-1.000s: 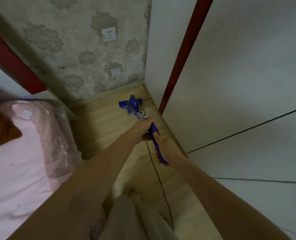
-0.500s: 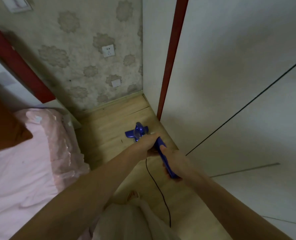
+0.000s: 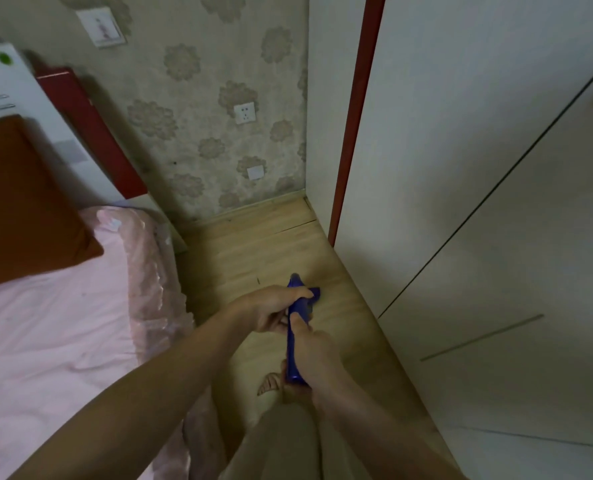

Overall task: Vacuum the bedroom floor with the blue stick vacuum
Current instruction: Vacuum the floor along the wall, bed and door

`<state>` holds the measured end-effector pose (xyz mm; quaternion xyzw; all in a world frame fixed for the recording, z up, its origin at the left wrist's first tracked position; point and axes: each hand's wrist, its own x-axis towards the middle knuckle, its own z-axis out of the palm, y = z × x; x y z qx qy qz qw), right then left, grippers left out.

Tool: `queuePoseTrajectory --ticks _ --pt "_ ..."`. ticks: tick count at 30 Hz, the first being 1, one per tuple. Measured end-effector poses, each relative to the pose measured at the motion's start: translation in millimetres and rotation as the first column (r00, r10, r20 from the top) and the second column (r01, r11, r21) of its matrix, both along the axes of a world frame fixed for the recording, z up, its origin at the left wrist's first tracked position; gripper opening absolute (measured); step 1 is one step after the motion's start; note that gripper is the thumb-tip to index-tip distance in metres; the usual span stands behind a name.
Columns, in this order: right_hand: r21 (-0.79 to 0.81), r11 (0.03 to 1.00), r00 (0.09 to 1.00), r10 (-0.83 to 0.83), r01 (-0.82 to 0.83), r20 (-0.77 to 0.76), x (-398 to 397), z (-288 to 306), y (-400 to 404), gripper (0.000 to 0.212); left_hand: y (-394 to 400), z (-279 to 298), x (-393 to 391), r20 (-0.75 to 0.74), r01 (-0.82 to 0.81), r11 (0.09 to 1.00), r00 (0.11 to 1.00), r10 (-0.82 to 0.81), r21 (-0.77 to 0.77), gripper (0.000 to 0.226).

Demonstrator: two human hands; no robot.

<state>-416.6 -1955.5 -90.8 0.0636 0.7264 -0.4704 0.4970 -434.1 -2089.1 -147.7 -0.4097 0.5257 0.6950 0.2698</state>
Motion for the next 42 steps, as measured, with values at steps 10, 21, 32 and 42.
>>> queuePoseTrajectory --ticks 10,21,32,42 --pt "0.070 0.997 1.000 -0.008 0.009 -0.017 -28.3 -35.9 -10.9 0.047 -8.3 -19.9 -35.5 0.026 -0.037 0.994 0.999 0.039 -0.100 0.027" --pt "0.134 0.990 0.997 -0.038 0.047 -0.070 -108.8 -72.4 -90.7 0.048 -79.9 -52.3 -126.6 0.042 -0.010 0.985 0.999 0.018 -0.171 0.026" --pt "0.191 0.980 0.996 -0.039 0.053 -0.076 -166.3 -96.6 -153.2 0.052 -138.4 -69.5 -184.0 0.011 -0.008 0.985 1.000 0.010 -0.170 0.029" --pt "0.186 0.981 0.994 -0.044 0.063 -0.101 -182.5 -91.0 -175.5 0.051 -167.9 -72.2 -199.7 -0.009 -0.026 0.993 1.000 0.025 -0.118 0.026"
